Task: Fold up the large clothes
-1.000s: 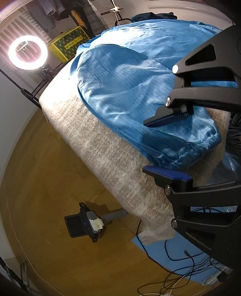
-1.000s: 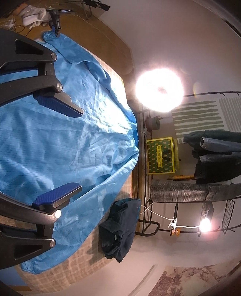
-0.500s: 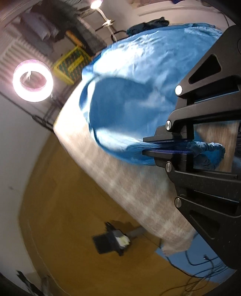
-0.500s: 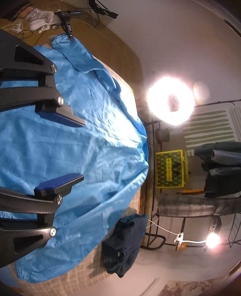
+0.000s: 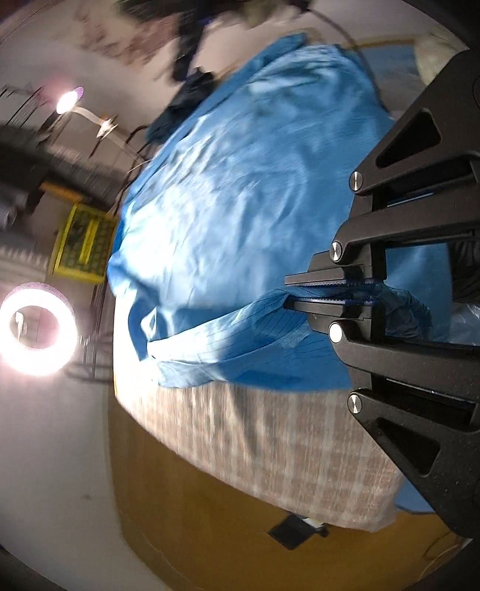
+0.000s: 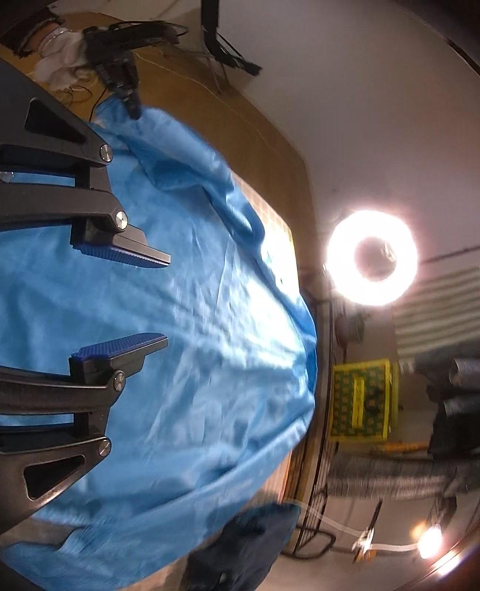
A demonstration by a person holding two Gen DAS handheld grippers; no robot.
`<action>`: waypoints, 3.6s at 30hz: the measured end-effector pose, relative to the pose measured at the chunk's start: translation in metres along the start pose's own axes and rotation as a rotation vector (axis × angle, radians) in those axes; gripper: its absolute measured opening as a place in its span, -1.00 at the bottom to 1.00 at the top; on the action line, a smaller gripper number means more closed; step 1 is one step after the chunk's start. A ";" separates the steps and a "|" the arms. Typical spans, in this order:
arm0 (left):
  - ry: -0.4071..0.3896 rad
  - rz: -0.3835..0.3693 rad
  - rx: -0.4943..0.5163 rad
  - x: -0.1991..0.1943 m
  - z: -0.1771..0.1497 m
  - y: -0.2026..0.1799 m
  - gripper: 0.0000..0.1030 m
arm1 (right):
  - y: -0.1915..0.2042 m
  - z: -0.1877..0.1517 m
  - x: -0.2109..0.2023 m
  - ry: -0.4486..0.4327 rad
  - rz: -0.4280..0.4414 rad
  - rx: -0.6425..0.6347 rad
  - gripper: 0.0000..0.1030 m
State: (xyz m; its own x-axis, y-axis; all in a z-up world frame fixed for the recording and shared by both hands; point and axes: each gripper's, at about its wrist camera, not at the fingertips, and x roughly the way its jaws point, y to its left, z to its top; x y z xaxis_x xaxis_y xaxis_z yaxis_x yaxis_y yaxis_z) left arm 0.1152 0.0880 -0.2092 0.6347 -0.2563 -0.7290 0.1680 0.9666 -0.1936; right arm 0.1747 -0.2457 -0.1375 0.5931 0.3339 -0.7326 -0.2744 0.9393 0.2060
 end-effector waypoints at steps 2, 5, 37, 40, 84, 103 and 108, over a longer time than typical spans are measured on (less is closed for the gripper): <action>0.010 0.011 0.047 -0.001 -0.005 -0.009 -0.95 | 0.006 0.008 0.017 0.022 0.052 -0.005 -0.28; 0.030 0.020 0.091 -0.002 -0.013 -0.020 -0.95 | 0.012 0.018 0.043 0.055 0.108 -0.011 -0.28; 0.116 -0.044 0.039 -0.047 -0.070 -0.038 -0.06 | -0.001 0.016 0.168 0.298 0.269 0.158 -0.09; 0.090 -0.035 -0.065 -0.050 -0.066 -0.015 0.06 | 0.004 0.005 0.167 0.317 0.273 0.157 -0.09; 0.095 -0.003 -0.161 0.002 -0.068 0.013 -0.97 | 0.194 0.029 0.241 0.416 0.163 -0.314 -0.14; 0.115 0.054 -0.315 -0.020 -0.082 0.037 -0.59 | 0.142 0.041 0.262 0.377 0.475 0.050 -0.87; 0.134 0.037 -0.323 -0.007 -0.085 0.035 -0.28 | 0.170 0.025 0.274 0.467 0.367 -0.119 -0.30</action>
State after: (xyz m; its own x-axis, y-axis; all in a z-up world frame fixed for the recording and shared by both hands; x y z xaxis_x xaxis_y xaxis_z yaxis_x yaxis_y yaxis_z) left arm 0.0521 0.1231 -0.2668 0.5273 -0.2401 -0.8150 -0.1143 0.9305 -0.3480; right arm 0.3094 0.0080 -0.2873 0.0555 0.5392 -0.8403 -0.4974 0.7447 0.4450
